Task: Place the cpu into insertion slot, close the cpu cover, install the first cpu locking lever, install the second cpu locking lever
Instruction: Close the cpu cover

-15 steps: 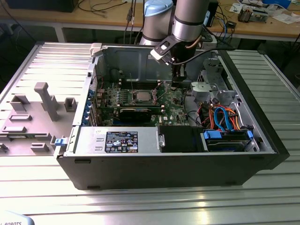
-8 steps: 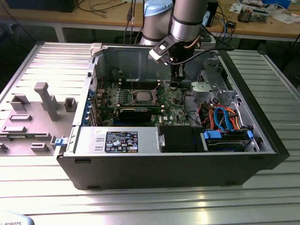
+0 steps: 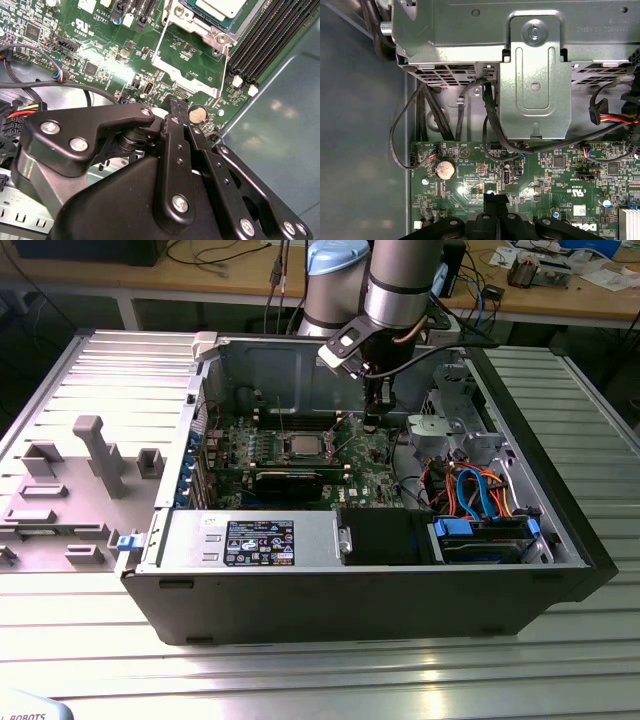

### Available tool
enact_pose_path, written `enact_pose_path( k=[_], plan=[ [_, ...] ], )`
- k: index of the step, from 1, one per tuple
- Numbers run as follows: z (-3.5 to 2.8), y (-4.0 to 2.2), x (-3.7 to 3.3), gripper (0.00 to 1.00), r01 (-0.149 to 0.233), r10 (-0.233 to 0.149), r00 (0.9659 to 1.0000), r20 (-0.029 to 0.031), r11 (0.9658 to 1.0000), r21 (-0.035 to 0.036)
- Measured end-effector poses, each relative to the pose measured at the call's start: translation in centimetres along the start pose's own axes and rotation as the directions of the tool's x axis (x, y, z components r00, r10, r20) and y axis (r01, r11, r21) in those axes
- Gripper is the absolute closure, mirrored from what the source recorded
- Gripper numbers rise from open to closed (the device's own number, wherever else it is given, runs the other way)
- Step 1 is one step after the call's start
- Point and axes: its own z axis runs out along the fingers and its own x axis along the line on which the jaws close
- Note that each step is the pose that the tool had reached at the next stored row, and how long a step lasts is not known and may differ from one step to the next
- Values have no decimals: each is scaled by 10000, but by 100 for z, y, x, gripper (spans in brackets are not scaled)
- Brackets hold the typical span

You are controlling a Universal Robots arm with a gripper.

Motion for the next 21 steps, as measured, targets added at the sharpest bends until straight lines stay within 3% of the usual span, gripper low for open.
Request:
enact_pose_path(
  k=[10,14,21],
  plan=[
    [5,-74,-3,89,0,0,10000,-8,10000,1],
    [6,-147,-8,89,0,0,10000,-10,10000,0],
    [6,-157,-9,89,0,0,10000,-10,10000,0]
  ],
)
